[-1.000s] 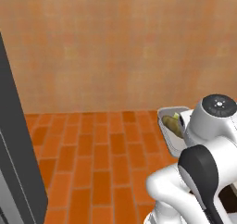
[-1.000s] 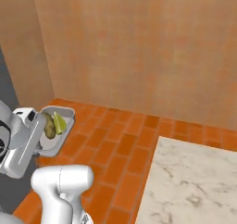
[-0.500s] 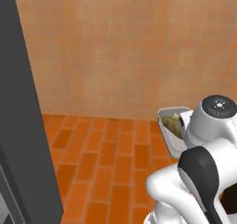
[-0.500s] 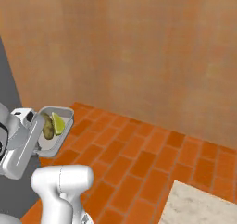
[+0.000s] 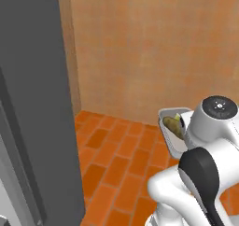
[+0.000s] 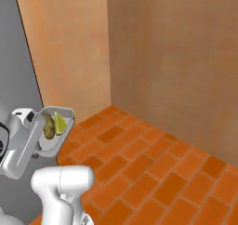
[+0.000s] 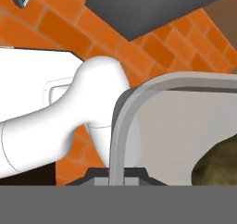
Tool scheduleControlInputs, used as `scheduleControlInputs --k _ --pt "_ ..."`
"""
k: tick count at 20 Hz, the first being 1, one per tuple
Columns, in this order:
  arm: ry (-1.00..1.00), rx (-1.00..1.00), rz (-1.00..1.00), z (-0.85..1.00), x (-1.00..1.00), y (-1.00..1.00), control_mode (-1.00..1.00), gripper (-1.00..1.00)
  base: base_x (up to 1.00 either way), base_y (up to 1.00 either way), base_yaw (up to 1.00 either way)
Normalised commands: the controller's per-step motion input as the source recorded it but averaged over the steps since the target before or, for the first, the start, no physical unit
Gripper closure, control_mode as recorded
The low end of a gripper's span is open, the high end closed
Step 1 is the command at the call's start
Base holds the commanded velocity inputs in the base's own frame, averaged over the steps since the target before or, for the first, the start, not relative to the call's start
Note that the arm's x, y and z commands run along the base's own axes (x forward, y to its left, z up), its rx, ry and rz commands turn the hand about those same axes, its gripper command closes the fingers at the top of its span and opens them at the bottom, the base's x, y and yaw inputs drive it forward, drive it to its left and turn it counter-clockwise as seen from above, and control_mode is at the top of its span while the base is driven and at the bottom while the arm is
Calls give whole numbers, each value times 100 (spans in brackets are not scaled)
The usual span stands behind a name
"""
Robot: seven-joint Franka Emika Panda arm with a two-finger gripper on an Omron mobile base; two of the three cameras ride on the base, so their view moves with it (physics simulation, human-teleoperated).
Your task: Take the meat container that has the shrimp and place it on the second highest rack of the freezer. Then take the vegetable container that has the potato and lemon wedge and place it on the highest rack of the freezer.
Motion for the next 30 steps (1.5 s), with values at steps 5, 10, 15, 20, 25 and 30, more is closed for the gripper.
scheduleControlInputs --k 5,10,15,20,25,30 --pt "0 0 0 0 0 0 100 100 13 0 49" --pt "0 0 0 0 0 0 100 100 5 0 46" --pt "0 0 0 0 0 0 100 100 19 0 48" --pt "0 0 0 0 0 0 100 100 28 0 48" --pt "0 0 0 0 0 0 100 100 48 5 42" --pt "0 0 0 0 0 0 100 100 53 11 38"
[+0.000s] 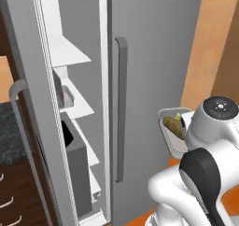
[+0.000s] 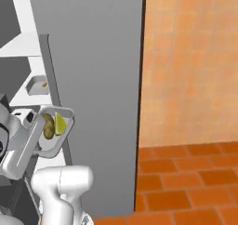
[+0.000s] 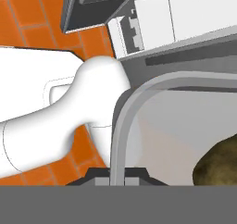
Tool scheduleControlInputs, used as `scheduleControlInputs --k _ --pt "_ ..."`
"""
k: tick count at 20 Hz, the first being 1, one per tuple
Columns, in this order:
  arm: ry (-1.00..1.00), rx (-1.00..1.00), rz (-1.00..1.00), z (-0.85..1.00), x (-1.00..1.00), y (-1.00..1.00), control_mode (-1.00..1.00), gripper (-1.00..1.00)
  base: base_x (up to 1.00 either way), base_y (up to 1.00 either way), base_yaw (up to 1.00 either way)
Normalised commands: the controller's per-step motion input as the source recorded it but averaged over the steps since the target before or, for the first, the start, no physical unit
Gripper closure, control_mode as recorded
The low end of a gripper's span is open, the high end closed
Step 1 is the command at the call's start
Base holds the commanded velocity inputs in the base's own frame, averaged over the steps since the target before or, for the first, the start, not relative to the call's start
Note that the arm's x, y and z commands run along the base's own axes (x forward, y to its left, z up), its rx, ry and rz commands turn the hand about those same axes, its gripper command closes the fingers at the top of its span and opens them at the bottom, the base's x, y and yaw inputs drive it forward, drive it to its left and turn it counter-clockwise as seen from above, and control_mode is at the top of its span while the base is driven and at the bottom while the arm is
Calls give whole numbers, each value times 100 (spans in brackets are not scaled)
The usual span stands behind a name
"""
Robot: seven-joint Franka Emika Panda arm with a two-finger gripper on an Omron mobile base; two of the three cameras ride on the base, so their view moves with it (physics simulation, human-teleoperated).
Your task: Take the meat container that has the shrimp and place it on the second highest rack of the freezer. Then take the vegetable container that has the potato and lemon wedge and place it on the highest rack of the freezer.
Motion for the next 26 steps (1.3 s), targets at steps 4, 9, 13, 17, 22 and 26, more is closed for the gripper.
scheduleControlInputs --k 4,9,13,17,22,26 --pt "0 0 0 0 0 0 100 100 56 9 37" --pt "0 0 0 0 0 0 100 100 54 7 30" --pt "0 0 0 0 0 0 100 100 51 24 16" --pt "0 0 0 0 0 0 100 100 48 34 11" --pt "0 0 0 0 0 0 100 100 50 34 12" --pt "0 0 0 0 0 0 100 100 46 32 11"
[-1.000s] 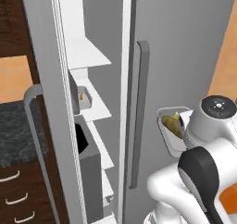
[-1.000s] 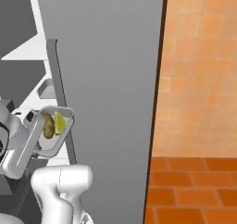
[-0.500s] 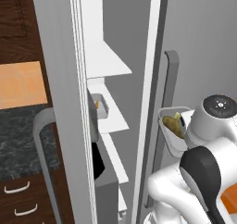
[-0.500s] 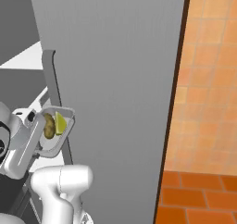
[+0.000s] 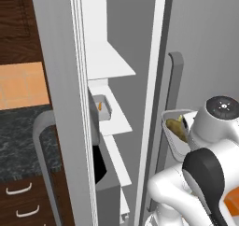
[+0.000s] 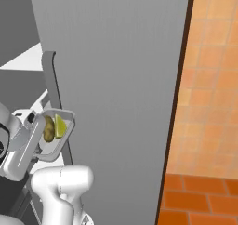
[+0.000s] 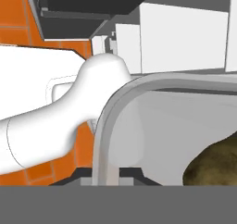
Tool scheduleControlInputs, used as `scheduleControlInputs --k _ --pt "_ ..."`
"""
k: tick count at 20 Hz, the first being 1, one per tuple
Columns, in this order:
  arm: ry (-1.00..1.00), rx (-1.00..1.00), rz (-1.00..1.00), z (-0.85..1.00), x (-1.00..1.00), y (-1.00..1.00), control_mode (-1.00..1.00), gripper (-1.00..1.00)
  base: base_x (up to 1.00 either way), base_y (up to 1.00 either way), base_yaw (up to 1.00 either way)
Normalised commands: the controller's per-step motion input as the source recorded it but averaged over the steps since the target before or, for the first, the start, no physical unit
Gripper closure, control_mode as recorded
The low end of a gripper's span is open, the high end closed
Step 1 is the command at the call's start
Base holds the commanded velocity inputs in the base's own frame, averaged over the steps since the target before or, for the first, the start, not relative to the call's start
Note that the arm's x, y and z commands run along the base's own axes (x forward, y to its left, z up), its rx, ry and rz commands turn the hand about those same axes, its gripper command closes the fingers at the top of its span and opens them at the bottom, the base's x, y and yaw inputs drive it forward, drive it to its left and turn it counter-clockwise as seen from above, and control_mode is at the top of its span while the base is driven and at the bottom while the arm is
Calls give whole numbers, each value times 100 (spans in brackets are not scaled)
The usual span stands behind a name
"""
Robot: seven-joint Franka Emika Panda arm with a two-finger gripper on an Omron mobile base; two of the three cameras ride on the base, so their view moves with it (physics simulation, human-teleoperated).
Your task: Take the meat container that has the shrimp and place it on the second highest rack of the freezer. Then take the vegetable container that has the potato and lemon wedge and place it on the highest rack of the freezer.
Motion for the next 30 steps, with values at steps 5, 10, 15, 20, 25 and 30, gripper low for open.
scheduleControlInputs --k 5,10,15,20,25,30 --pt "-5 0 7 11 3 14 -100 100 24 20 6" --pt "-13 0 23 29 -14 31 -100 100 0 0 0" --pt "-8 1 22 26 -28 11 -100 100 0 0 0" --pt "-1 0 50 33 8 57 -100 100 0 0 0" --pt "-7 0 20 53 65 71 -100 100 0 0 0" --pt "-14 2 -6 59 83 41 -100 100 0 0 0"
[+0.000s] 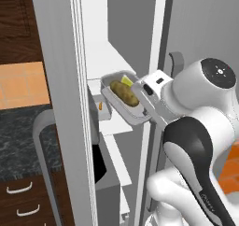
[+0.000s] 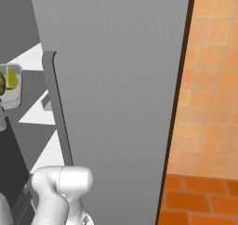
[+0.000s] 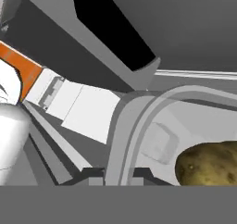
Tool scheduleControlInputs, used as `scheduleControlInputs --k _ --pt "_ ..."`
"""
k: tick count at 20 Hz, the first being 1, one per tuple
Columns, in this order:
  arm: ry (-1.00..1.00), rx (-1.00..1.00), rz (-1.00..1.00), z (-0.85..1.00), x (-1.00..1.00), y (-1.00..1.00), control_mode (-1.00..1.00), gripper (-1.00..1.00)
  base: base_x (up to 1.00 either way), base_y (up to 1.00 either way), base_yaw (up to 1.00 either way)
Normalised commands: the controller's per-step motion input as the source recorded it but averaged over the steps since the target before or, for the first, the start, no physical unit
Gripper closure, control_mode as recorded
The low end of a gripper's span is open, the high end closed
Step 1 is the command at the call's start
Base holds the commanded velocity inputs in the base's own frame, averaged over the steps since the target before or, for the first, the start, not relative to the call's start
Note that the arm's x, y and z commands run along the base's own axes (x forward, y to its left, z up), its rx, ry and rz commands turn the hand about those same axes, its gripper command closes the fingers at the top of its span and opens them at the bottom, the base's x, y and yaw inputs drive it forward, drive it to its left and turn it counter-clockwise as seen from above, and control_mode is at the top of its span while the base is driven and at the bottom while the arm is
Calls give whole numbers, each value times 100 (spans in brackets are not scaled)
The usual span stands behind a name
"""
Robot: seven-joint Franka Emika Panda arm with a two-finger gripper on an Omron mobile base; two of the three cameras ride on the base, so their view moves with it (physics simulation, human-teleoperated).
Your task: Take the meat container that has the shrimp and place it on the second highest rack of the freezer. Then take the vegetable container that has the potato and lemon wedge and place it on the highest rack of the freezer.
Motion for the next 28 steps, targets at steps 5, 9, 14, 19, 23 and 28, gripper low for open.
scheduleControlInputs --k 5,9,14,19,23,28 --pt "-31 12 -6 23 42 0 -100 100 0 0 0" --pt "-19 14 0 16 77 0 -100 100 0 0 0" --pt "0 11 -2 27 89 4 -100 100 0 0 0" --pt "8 0 -10 3 96 44 -100 100 0 0 0" --pt "16 -1 -13 13 98 57 -100 100 0 0 0" --pt "10 1 -2 11 84 6 -100 100 0 0 0"
